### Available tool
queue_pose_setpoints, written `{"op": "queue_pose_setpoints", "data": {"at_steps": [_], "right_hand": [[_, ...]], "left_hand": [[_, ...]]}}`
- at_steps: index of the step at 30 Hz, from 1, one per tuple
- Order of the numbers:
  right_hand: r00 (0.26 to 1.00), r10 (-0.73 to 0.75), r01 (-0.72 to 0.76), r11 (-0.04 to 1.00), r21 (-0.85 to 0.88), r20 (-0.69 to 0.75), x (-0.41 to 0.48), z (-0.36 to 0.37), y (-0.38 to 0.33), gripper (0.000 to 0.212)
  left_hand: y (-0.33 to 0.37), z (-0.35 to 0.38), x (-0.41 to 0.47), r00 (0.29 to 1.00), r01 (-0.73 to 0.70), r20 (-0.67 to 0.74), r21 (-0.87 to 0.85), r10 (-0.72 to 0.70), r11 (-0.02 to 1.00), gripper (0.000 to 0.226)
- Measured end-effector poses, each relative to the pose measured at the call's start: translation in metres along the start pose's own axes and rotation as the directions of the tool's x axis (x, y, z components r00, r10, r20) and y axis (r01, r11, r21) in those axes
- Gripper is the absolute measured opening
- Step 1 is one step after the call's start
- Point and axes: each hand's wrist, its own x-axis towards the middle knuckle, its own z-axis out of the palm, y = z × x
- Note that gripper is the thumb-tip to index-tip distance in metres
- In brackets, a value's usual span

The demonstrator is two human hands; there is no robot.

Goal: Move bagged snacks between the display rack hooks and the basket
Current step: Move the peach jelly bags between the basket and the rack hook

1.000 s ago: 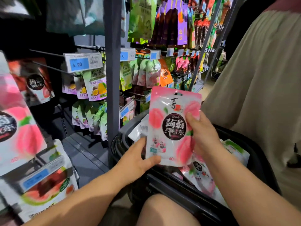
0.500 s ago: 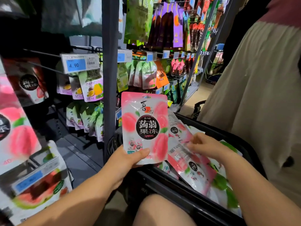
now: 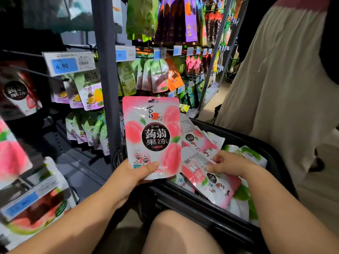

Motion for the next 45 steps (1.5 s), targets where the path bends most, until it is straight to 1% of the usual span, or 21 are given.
{"op": "queue_pose_setpoints", "data": {"at_steps": [5,8,12,15,17,19,20,23,26,28,29,32,33,35,36,38,39,41,43,44,45], "right_hand": [[0.999,-0.041,0.038,0.991,0.124,0.017,0.000,-0.004,0.004,0.037],[0.996,-0.085,0.085,0.954,0.287,-0.014,-0.002,-0.005,0.003,0.024],[0.989,-0.113,0.144,0.859,0.492,-0.092,-0.001,-0.004,0.001,0.024],[0.977,-0.098,0.202,0.722,0.661,-0.192,-0.001,-0.003,-0.005,0.036],[0.966,-0.055,0.231,0.631,0.741,-0.254,0.000,-0.006,-0.007,0.036],[0.957,-0.020,0.247,0.575,0.780,-0.288,0.001,-0.008,-0.007,0.023],[0.954,-0.019,0.256,0.574,0.778,-0.300,0.001,-0.009,-0.006,0.015],[0.954,-0.042,0.266,0.575,0.774,-0.296,-0.002,-0.010,-0.007,0.012],[0.946,-0.092,0.318,0.450,0.835,-0.310,-0.009,-0.011,-0.012,0.010],[0.937,-0.141,0.350,0.367,0.862,-0.321,-0.015,-0.012,-0.016,0.009],[0.926,-0.189,0.374,0.343,0.862,-0.326,-0.016,-0.012,-0.016,0.015],[0.885,-0.331,0.429,0.304,0.851,-0.328,-0.018,-0.013,-0.015,0.081],[0.872,-0.350,0.448,0.292,0.845,-0.341,-0.018,-0.013,-0.014,0.095],[0.851,-0.359,0.498,0.323,0.805,-0.383,-0.019,-0.014,-0.014,0.102],[0.842,-0.343,0.529,0.372,0.762,-0.417,-0.019,-0.014,-0.014,0.093],[0.810,-0.260,0.575,0.529,0.624,-0.525,-0.019,-0.012,-0.015,0.057],[0.775,-0.199,0.575,0.616,0.539,-0.600,-0.018,-0.011,-0.016,0.045],[0.656,-0.159,0.585,0.725,0.364,-0.738,-0.015,-0.008,-0.015,0.043],[0.513,-0.206,0.608,0.773,0.183,-0.833,-0.014,-0.008,-0.017,0.036],[0.469,-0.214,0.605,0.784,0.136,-0.857,-0.014,-0.008,-0.017,0.030],[0.456,-0.205,0.599,0.790,0.129,-0.866,-0.011,-0.009,-0.015,0.026]], "left_hand": [[0.002,0.001,-0.001,1.000,0.009,-0.017,-0.021,-0.010,1.000,0.052],[0.002,0.002,0.000,1.000,0.006,-0.010,-0.032,-0.006,0.999,0.052],[0.002,0.002,-0.001,1.000,0.003,0.003,-0.063,-0.003,0.998,0.051],[0.003,0.003,-0.001,1.000,0.013,0.023,-0.073,-0.011,0.997,0.048],[0.003,0.002,-0.001,1.000,0.009,0.029,-0.063,-0.007,0.998,0.050],[0.003,0.000,0.000,0.999,0.004,0.034,-0.064,-0.002,0.998,0.054],[0.002,0.000,0.000,0.999,0.002,0.035,-0.062,0.000,0.998,0.058],[0.002,0.000,0.001,0.999,-0.001,0.040,-0.059,0.003,0.998,0.069],[0.003,0.001,0.000,0.999,-0.004,0.036,-0.062,0.006,0.998,0.068],[0.003,0.001,-0.001,1.000,0.002,0.030,-0.066,0.000,0.998,0.076],[0.004,0.001,-0.001,1.000,0.004,0.029,-0.067,-0.002,0.998,0.081],[0.006,0.002,-0.002,1.000,0.004,0.019,-0.075,-0.003,0.997,0.097],[0.006,0.003,-0.002,1.000,0.006,0.016,-0.078,-0.005,0.997,0.098],[0.007,0.004,-0.002,1.000,0.010,0.020,-0.080,-0.008,0.997,0.098],[0.007,0.004,-0.002,1.000,0.010,0.022,-0.077,-0.009,0.997,0.095],[0.007,0.003,-0.003,0.999,0.011,0.031,-0.072,-0.009,0.997,0.083],[0.007,0.003,-0.003,0.999,0.013,0.034,-0.069,-0.010,0.998,0.075],[0.006,0.004,-0.004,0.999,0.005,0.034,-0.066,-0.003,0.998,0.062],[0.005,0.004,-0.003,1.000,0.002,0.023,-0.076,0.000,0.997,0.053],[0.005,0.004,-0.003,1.000,0.000,0.019,-0.082,0.002,0.997,0.051],[0.005,0.004,-0.003,1.000,-0.002,0.019,-0.084,0.004,0.996,0.051]]}}
